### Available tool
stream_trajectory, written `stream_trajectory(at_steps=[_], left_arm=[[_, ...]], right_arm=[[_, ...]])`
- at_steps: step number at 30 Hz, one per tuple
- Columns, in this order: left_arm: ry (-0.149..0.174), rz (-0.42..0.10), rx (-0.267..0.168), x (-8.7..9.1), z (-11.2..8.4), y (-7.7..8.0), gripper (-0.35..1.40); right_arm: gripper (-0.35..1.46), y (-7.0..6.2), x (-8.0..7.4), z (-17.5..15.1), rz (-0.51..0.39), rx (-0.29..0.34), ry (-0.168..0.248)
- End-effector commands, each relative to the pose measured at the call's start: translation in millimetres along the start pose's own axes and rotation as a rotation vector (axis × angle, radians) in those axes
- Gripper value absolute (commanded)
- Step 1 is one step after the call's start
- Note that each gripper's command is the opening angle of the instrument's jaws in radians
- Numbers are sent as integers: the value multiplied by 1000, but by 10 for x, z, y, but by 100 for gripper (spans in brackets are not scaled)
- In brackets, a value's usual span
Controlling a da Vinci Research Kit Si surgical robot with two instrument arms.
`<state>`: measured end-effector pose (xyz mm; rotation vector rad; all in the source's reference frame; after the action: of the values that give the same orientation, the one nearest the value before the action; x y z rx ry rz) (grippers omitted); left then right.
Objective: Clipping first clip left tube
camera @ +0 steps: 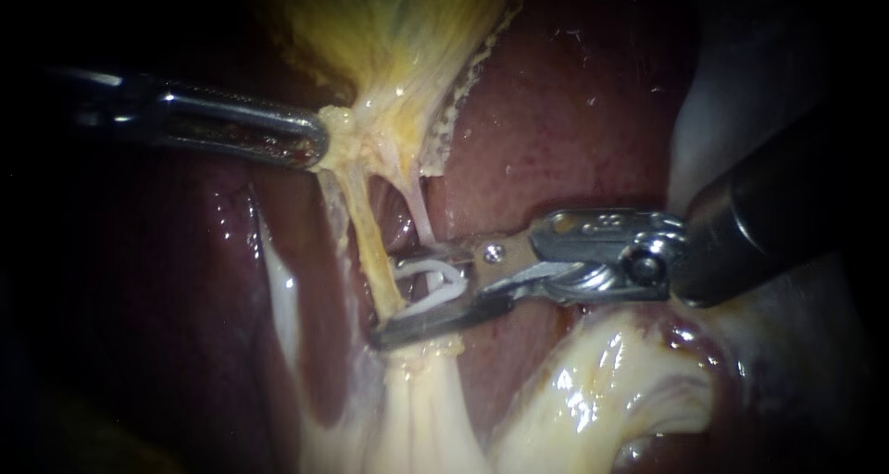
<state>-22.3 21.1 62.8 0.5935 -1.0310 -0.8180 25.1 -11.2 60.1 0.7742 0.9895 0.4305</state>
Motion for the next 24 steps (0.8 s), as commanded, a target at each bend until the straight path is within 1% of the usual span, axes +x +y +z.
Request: stream_trajectory(at_steps=[1,4,12,19,24], left_arm=[[0,0,-1,0,0,0,-35],[0,0,-1,0,0,0,-35],[0,0,-1,0,1,0,-35],[0,0,-1,0,1,0,-35],[0,0,-1,0,1,0,-35]], right_arm=[[46,-2,2,4,8,15,13],[46,-5,6,9,23,41,38],[45,-25,15,20,36,116,86],[42,-38,24,32,44,143,96],[35,-39,24,32,55,144,95]])
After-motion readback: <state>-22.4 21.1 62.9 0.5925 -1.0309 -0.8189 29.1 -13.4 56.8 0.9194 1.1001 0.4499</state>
